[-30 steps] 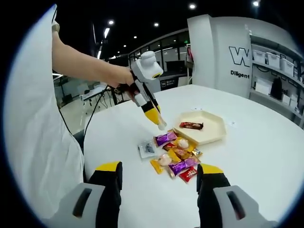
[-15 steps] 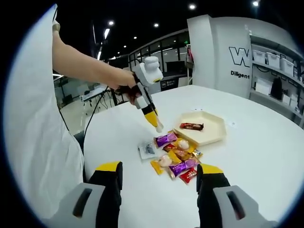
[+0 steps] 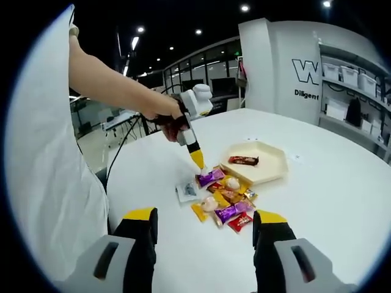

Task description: Place the target food into the container with the food tongs after gripping and lifting it, then release it inside without dropping or visibly crushing the food.

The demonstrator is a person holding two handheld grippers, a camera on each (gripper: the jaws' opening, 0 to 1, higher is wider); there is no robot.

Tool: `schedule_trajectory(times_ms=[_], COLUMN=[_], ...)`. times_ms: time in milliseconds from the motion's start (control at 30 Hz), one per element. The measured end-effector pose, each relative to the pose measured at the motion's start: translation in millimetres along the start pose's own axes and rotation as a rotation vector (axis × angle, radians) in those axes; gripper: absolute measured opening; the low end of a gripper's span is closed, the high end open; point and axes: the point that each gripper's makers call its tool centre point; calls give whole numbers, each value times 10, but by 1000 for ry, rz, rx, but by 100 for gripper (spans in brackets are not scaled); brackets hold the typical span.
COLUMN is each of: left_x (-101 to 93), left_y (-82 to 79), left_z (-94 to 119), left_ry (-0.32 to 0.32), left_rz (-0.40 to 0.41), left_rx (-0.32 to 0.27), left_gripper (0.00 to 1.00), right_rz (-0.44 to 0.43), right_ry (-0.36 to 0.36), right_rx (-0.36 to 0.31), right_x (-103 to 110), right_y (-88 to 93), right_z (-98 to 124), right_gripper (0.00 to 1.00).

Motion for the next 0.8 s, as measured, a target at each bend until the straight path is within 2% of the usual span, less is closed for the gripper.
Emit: schedule_trajectory(times_ms=[67,800], left_x=[-30,-66], left_y=[2,-69], left_z=[-14,-169], left_ry=[14,-9], left_rz=[20,75], left_rx=[4,15], left_gripper=[25,27], right_rz=[0,-9], right_ry=[1,9], right_rx=[1,5], right_x=[-5,-25], right_y=[11,47], right_z=[6,32], right_gripper=[61,60])
Point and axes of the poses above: the point that each gripper's makers call its tool centre point, and the gripper's own axes: z roughly backward along the fingers, x roughly to its left, y roughly out of its underside, and after that the axes turned 4 degrees about -z, right-handed
